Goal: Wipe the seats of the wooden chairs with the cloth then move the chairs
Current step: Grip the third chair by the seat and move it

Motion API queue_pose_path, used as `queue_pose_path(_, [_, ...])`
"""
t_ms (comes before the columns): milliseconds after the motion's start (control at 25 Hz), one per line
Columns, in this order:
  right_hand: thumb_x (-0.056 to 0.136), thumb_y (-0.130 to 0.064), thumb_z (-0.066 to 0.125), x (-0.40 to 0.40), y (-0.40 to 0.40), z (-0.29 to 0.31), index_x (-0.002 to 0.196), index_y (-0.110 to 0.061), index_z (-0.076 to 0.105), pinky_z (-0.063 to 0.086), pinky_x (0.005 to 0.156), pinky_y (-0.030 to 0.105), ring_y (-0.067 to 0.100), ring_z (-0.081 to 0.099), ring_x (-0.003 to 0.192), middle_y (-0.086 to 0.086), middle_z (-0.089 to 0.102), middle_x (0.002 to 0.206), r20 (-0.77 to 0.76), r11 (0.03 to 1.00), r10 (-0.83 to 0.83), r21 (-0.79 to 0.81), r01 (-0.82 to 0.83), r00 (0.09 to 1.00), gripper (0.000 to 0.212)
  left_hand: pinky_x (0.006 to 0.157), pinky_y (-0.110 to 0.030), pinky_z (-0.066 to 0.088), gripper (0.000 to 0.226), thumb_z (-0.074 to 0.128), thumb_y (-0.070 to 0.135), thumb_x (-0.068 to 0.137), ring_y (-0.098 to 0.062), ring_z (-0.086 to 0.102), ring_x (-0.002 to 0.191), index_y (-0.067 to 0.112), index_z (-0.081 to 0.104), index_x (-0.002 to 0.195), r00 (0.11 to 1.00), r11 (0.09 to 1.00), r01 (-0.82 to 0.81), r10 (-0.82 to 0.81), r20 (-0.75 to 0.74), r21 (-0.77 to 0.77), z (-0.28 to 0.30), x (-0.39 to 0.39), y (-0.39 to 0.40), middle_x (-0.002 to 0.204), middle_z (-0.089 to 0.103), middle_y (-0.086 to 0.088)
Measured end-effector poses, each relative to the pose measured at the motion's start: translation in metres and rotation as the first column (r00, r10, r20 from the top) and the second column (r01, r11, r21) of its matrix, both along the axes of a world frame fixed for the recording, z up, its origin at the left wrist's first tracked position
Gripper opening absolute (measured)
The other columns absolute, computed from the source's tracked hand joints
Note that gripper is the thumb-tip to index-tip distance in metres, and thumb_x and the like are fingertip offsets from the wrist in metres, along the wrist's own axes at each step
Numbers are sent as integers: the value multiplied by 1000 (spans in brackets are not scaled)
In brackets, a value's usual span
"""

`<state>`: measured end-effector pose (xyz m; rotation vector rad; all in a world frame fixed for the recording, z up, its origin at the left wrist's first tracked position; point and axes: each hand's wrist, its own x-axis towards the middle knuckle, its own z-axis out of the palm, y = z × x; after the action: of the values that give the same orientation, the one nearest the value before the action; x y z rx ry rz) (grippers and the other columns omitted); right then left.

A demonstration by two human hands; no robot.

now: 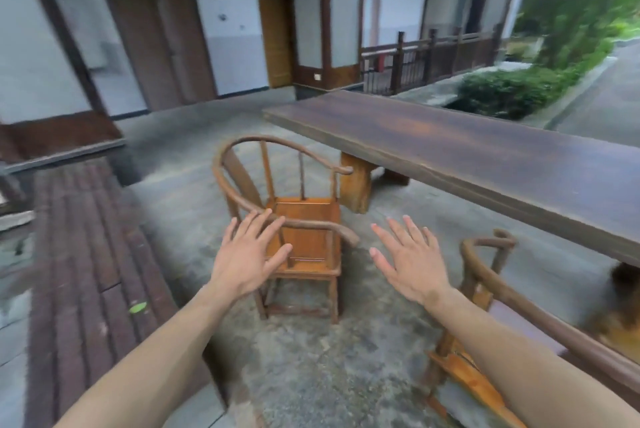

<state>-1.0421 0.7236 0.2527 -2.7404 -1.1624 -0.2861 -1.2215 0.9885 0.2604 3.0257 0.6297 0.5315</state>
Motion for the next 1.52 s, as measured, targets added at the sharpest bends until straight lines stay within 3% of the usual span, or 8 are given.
queue_pose_path(80, [87,-74,-10,-8,42,4,152,-43,27,17,121,53,26,16,153,-2,30,162,3,995,99,23,-99,995,81,123,-47,11,96,-9,84,79,-22,23,152,38,33,152,994,994,-108,108,-1,9,0,-36,27,162,31,3])
queue_pose_path(240, [91,-69,7,-20,110,10,152,-46,24,13,121,50,22,12,154,-7,25,164,20,973,225,42,-225,974,67,123,-49,14,79,10,76,88,-23,26,151,36,39,150,963,963,-268,268,26,27,4,-87,61,161,35,1])
queue_pose_path(480, [97,-67,15,-18,173,8,153,-46,23,13,121,50,22,13,153,-8,26,163,65,954,297,17,-299,953,60,122,-51,16,89,-3,79,87,-24,28,150,34,39,150,940,940,-338,336,65,33,2,-106,102,159,38,0])
queue_pose_path(640, [97,-66,14,-11,217,11,153,-45,25,14,121,50,23,16,153,-7,28,163,91,946,323,8,-325,942,61,123,-51,14,80,8,75,90,-23,25,151,33,37,151,922,924,-383,381,69,16,0,-109,136,160,36,0])
queue_pose_path(800, [98,-66,13,-4,269,11,154,-45,20,12,121,50,22,12,153,-8,24,164,87,939,344,-7,-344,935,60,123,-51,14,88,-1,79,87,-22,25,151,33,38,151,911,914,-406,404,82,14,-3,-108,178,160,36,1])
queue_pose_path(1120, [94,-66,6,33,372,10,154,-43,22,15,121,52,24,13,153,-5,26,163,82,909,417,-29,-416,905,66,123,-52,15,89,-2,78,88,-23,26,150,32,39,151,900,902,-431,430,76,4,-15,-69,269,159,37,0])
queue_pose_path(1320, [94,-66,8,112,493,8,154,-42,25,15,121,54,24,13,153,-4,26,163,92,896,442,8,-445,892,66,123,-51,13,78,12,73,91,-23,26,150,32,39,151,875,876,-483,482,56,4,-26,-6,377,160,36,0])
queue_pose_path(1520, [88,-69,1,184,613,20,154,-43,23,13,122,53,24,12,154,-4,24,164,46,898,437,41,-438,898,74,124,-50,11,78,11,72,90,-22,23,151,32,37,151,851,854,-519,519,82,-32,-14,53,472,161,33,1])
